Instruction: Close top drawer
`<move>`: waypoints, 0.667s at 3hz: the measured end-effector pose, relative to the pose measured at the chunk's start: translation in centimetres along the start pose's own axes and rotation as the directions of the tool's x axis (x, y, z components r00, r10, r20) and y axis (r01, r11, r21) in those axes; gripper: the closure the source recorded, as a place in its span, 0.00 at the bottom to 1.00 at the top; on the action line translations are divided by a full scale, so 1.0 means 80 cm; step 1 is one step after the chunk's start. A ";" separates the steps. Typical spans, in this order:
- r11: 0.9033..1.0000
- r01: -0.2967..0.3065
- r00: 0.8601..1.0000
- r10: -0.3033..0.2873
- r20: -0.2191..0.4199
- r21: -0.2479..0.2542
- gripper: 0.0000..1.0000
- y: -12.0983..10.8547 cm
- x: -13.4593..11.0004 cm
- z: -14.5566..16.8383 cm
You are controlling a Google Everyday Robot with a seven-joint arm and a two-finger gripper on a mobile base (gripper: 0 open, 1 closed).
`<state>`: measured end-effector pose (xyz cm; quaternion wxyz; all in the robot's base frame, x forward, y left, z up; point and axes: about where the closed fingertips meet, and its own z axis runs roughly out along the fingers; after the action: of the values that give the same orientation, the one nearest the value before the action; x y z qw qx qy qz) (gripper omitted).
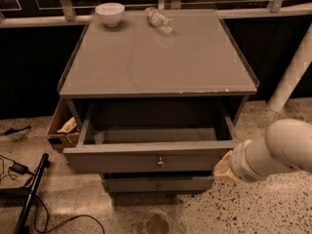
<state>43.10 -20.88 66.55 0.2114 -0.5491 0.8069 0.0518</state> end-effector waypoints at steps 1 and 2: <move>0.999 -0.022 0.998 0.021 0.053 0.025 1.00 -0.008 0.024 0.058; 0.999 -0.022 0.998 0.021 0.053 0.025 1.00 -0.008 0.024 0.058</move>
Offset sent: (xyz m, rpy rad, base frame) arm 0.0076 -0.0037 -0.0365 0.0333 -0.0246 -0.0139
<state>44.39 -21.30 61.67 0.2390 -0.5360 0.8076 0.0584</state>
